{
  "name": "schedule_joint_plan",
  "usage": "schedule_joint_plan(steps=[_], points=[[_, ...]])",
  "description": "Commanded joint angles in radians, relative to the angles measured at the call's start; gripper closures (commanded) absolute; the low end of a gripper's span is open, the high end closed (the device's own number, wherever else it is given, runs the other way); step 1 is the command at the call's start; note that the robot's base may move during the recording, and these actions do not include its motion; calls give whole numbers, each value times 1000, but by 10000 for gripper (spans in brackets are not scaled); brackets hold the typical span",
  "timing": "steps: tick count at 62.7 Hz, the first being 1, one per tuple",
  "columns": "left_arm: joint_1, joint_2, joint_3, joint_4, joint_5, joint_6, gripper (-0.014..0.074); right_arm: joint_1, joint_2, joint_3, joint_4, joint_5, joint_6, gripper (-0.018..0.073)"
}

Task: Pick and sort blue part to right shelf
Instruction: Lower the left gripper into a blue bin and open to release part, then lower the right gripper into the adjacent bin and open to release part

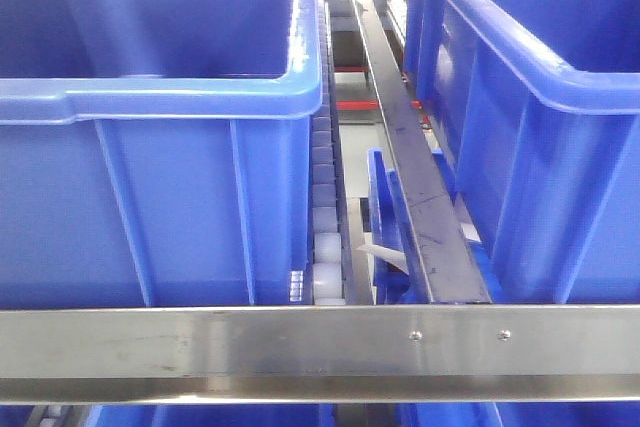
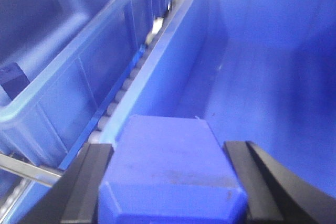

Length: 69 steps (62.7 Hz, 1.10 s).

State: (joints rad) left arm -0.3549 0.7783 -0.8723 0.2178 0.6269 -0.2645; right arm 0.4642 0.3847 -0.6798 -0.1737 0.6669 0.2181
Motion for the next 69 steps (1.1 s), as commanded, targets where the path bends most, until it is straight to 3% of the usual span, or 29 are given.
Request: schedule_joint_plan(steps=[1, 18, 26, 31, 39, 44, 69], points=[[-7, -90, 26, 22, -92, 0, 473, 0, 125, -90, -12, -71, 9, 218], [-7, -312, 126, 24, -97, 0, 473, -25, 591, -426, -10, 168, 50, 218], [-7, -368, 148, 24, -83, 0, 473, -138, 764, -568, 11, 260, 48, 218], [-7, -384, 154, 24, -64, 0, 473, -248, 847, -633, 33, 279, 7, 218], [-7, -388, 157, 24, -49, 0, 473, -374, 957, -687, 102, 284, -154, 218], [-7, -388, 157, 24, -50, 0, 473, -411, 1017, -690, 119, 270, -218, 218], [-7, -388, 157, 22, -66, 0, 473, -449, 1303, -690, 117, 28, -223, 218]])
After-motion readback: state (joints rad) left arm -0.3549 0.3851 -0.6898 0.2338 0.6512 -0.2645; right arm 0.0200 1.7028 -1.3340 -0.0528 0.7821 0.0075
